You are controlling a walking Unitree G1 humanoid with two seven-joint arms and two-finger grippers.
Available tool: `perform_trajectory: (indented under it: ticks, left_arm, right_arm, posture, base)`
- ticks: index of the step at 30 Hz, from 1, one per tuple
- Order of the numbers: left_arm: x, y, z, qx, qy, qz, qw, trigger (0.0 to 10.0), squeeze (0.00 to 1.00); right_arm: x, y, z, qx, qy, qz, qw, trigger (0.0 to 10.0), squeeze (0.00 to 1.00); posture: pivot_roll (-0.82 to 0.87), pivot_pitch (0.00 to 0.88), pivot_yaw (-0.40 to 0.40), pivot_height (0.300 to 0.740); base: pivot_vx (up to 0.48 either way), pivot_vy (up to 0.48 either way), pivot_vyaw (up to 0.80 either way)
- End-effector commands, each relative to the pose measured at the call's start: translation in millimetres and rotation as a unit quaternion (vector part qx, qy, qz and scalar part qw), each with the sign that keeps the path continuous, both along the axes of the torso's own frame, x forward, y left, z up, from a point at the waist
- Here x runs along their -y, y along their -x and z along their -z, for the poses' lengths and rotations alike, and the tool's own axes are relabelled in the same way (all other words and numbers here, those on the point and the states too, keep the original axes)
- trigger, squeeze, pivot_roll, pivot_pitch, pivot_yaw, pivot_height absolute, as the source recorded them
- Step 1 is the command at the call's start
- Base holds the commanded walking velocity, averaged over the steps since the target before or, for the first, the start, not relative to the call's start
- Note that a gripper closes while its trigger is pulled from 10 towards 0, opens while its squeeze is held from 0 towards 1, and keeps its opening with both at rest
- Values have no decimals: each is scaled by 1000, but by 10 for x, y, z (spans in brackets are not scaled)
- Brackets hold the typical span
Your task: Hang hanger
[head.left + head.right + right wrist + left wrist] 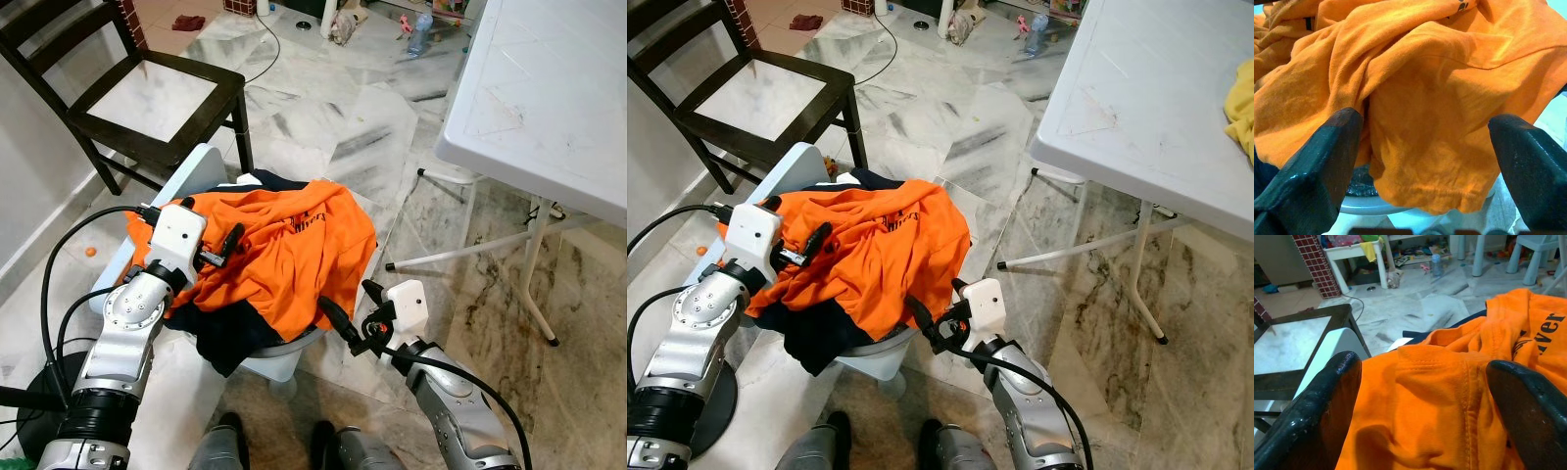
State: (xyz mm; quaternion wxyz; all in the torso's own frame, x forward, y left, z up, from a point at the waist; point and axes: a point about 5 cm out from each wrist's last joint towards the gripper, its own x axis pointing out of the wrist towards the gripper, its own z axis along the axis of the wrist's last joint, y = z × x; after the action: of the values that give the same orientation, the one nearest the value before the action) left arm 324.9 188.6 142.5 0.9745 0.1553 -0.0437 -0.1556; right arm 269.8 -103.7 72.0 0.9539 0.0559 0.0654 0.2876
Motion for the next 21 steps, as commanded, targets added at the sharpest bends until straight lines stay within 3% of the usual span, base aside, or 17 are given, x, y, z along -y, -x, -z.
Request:
perform_trajectory:
  ticks: [1, 5, 6, 7, 9, 10, 21]
  left_arm:
    - [40, 45, 41, -7, 1, 12, 1000, 10000, 0]
    - [44, 85, 151, -30, -1, 17, 999, 10000, 0]
    - [37, 87, 178, -38, -2, 16, 999, 9490, 0]
    - [30, 82, 219, -52, -4, 18, 998, 4824, 0]
    - [29, 79, 231, -57, -5, 21, 998, 4824, 0]
    - [20, 63, 253, -67, -9, 26, 997, 0, 0]
    - [-73, -70, 160, -56, -14, 15, 998, 0, 0]
  right_arm:
    - [30, 33, 19, -2, 3, 3, 1000, 10000, 0]
    - [19, 28, 21, -2, 3, 2, 1000, 10000, 0]
    - [18, 26, 20, -2, 3, 2, 1000, 10000, 0]
    - [15, 24, 19, -2, 3, 1, 1000, 10000, 0]
    - [15, 23, 19, -2, 3, 0, 1000, 10000, 0]
    - [10, 22, 18, -2, 4, -1, 1000, 10000, 0]
    - [13, 30, 18, -1, 5, 2, 1000, 10000, 0]
  posture:
    - [113, 268, -89, 740]
    - [117, 267, -91, 740]
    - [118, 268, -92, 740]
    - [120, 269, -94, 740]
    - [120, 269, -94, 740]
    - [118, 269, -95, 740]
    - [108, 264, -89, 740]
  base:
    - [0, 0, 0]
    - [0, 0, 0]
    - [0, 0, 0]
    - [0, 0, 0]
    - [0, 0, 0]
    - [0, 0, 0]
    - [0, 0, 0]
